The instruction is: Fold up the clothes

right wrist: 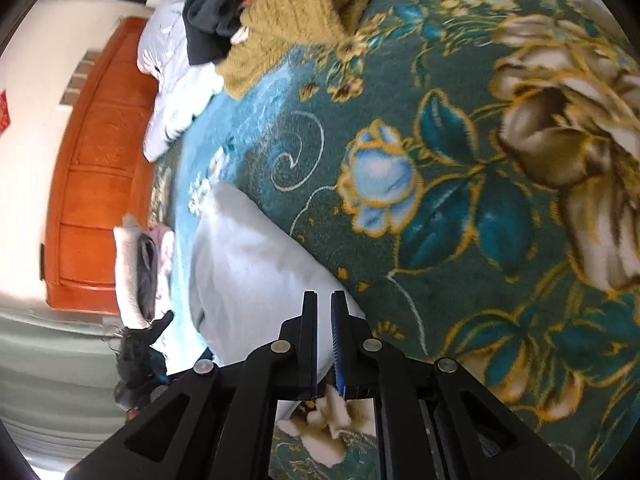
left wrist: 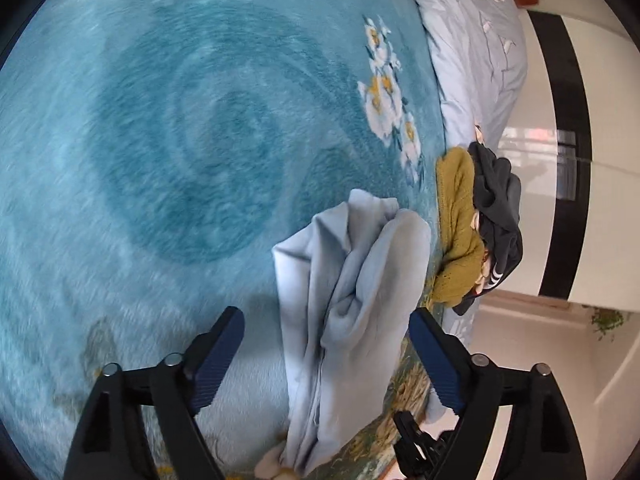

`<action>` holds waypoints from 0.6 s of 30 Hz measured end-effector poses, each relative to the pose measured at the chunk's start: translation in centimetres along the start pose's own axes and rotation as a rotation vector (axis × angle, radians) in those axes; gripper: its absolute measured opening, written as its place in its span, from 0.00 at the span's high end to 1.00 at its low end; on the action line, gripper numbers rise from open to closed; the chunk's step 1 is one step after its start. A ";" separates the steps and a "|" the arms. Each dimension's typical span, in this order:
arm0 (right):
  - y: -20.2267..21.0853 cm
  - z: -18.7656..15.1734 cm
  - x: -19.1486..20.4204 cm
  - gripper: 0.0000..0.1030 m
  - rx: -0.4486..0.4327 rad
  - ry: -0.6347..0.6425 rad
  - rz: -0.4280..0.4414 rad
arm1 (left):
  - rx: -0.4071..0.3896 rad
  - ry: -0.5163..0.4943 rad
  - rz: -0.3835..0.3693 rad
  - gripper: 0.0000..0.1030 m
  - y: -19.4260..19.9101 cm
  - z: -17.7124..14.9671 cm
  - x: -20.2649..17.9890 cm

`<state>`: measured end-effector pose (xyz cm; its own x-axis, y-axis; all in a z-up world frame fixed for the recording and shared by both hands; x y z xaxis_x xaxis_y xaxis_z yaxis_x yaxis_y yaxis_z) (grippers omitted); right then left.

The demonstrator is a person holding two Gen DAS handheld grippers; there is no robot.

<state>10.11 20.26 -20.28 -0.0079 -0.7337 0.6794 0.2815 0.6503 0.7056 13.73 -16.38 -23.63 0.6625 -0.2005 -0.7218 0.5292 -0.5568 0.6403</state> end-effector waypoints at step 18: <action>-6.3 -6.1 0.8 0.47 -0.110 -0.311 0.140 | 0.047 -0.142 0.038 0.23 -3.6 0.9 -1.8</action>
<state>14.23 14.38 -25.42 -0.2492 -0.5330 0.8086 0.4023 0.7025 0.5871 10.21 -14.74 -24.84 0.5978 -0.3321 -0.7296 0.4776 -0.5834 0.6569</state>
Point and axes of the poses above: each gripper's, at about its wrist camera, not at the fingertips, and y roughly against the way its jaws point, x to its left, z to its top, the point moved 5 cm from there along -y, roughly the way its jaws point, and after that the axes turned 11 degrees about y, right-handed, at the moved point
